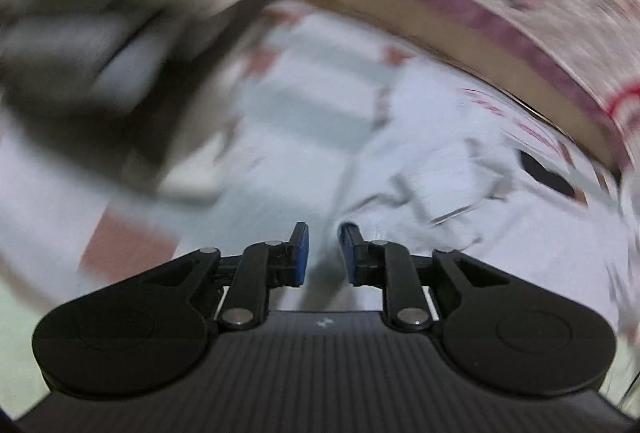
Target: Fold clothes
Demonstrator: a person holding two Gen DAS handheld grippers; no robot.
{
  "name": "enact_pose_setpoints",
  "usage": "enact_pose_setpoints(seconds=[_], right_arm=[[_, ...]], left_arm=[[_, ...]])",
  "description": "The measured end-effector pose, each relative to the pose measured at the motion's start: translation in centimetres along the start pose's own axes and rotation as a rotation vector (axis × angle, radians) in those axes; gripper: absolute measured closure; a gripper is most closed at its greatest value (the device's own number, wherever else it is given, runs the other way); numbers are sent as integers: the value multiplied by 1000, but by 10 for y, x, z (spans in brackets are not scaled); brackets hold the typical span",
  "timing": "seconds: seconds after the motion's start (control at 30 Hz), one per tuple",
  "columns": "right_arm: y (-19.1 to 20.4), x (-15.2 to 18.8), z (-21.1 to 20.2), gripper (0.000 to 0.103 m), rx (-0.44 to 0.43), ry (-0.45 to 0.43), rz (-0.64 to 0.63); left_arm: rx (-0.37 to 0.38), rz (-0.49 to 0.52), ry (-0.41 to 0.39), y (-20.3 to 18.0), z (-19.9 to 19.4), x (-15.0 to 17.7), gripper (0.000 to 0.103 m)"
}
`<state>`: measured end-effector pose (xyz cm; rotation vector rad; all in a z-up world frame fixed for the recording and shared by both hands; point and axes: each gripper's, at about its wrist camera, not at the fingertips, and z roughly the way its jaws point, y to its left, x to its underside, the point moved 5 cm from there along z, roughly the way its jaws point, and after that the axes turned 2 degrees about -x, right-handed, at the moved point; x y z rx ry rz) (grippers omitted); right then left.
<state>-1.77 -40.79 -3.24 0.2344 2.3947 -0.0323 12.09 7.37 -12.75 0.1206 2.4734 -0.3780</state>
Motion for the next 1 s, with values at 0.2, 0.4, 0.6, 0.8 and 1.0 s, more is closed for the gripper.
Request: enact_pose_setpoints(seconds=[0.2,0.4,0.6,0.8,1.0], right_arm=[[207,-51,27,74,-337,188,-816],[317,-17,86,74,-434,248,-1351],[330,24,117,66,-396,187,-1668],[345,40,148,60,-399,205,-1687],[345,-21,166,102,-486,232,-1337]], left_arm=[[132,88,-22,-13,19,-6,67],[233,45,-46,13,20,6,65],[399,98,-58,3,19,9,63],[427,161,-21,-5,26,20,63],[464,148,-16,1,27,23,60]])
